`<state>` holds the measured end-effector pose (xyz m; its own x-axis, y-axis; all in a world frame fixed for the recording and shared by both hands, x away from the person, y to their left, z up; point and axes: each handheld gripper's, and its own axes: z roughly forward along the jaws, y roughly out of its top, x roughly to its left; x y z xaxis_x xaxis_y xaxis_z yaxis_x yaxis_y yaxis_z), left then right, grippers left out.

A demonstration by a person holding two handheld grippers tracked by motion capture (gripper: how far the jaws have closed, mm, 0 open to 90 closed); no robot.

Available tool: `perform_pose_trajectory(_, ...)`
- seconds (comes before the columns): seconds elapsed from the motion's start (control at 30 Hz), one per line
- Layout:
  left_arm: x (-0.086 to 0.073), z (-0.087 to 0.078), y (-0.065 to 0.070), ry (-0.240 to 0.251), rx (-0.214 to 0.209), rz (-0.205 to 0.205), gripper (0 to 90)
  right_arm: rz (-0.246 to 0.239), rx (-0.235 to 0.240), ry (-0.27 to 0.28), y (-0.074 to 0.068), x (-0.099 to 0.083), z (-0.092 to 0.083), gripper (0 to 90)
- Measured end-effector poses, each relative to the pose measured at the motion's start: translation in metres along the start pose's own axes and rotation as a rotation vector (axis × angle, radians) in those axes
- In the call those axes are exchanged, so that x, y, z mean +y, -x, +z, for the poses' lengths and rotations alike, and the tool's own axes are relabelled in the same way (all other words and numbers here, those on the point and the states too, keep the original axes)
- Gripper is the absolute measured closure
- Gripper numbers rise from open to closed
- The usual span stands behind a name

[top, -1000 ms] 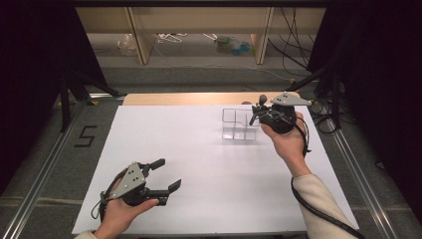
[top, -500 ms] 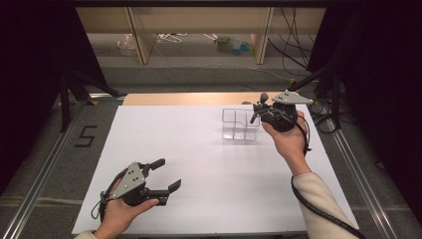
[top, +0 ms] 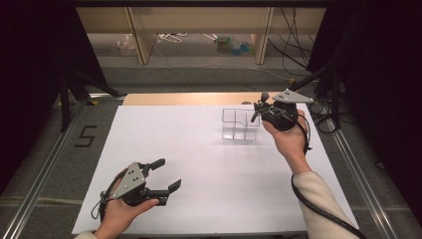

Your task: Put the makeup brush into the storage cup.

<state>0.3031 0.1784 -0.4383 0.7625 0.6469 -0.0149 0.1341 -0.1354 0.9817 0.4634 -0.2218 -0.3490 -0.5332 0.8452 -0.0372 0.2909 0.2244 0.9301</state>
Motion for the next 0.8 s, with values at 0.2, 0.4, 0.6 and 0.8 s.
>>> perform_pose_trajectory(0.2,0.0,-0.0001,0.0,-0.001,0.0,0.001,16.9,-0.002,-0.006,-0.002,0.0,0.0006,0.0007,77.7)
perform_pose_trajectory(0.4,-0.0003,0.0002,0.0005,0.0,0.002,-0.011,17.0,-0.011,-0.008,0.003,0.0013,0.0005,0.0024,77.7)
perform_pose_trajectory(0.6,-0.0002,0.0003,0.0003,0.001,0.0,-0.009,17.0,-0.003,-0.008,-0.003,0.0012,0.0005,0.0033,77.7)
perform_pose_trajectory(0.8,-0.0004,0.0006,0.0003,0.0,-0.002,-0.009,17.0,-0.01,-0.017,0.005,0.0021,0.0007,0.0051,77.7)
